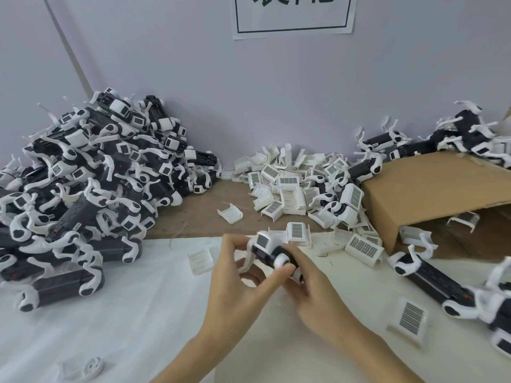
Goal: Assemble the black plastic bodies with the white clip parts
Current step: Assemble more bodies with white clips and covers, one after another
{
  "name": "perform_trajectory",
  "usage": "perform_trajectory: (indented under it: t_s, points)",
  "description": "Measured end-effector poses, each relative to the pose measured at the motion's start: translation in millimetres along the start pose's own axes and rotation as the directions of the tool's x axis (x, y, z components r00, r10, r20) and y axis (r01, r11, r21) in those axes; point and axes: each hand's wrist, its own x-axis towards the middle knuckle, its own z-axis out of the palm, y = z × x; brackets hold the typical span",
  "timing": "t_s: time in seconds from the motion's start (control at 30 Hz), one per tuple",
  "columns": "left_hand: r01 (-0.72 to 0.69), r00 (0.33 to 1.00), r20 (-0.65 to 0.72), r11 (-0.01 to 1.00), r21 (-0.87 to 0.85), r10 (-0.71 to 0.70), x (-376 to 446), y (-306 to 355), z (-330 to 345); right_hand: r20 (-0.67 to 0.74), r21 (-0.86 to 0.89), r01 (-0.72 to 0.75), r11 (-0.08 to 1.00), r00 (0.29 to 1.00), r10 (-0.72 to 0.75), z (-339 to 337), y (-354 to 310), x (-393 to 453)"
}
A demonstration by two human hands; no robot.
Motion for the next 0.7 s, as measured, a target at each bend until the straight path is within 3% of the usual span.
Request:
perform_trajectory:
  t_s: [0.13,0.37,0.53,0.6,0.7]
  points:
    - [-0.071,0.997,0.035,0.997,0.011,0.07,-7,4,5,-0.005,-0.002,0.024,1.0,1.0,-0.024,-4,2,0]
    - [0.086,0.996,0.02,0.98,-0.181,-0.084,7,4,-8,0.022,-0.047,0.029,0.998,0.999,-0.028,-8,2,4]
    - [0.04,0.995,0.084,0.994,0.106,-0.049,13,-6,-18,-0.13,-0.322,0.064,0.945,0.985,-0.111,-13,2,7]
    - [0.08,0.994,0.063,0.993,0.09,-0.086,14,-8,-17,-0.133,-0.359,0.07,0.931,0.983,-0.125,-13,3,6]
    - [0.185,0.982,0.055,0.98,-0.079,-0.181,19,-12,-19,-0.09,-0.035,-0.035,0.999,0.995,0.032,-18,0,8]
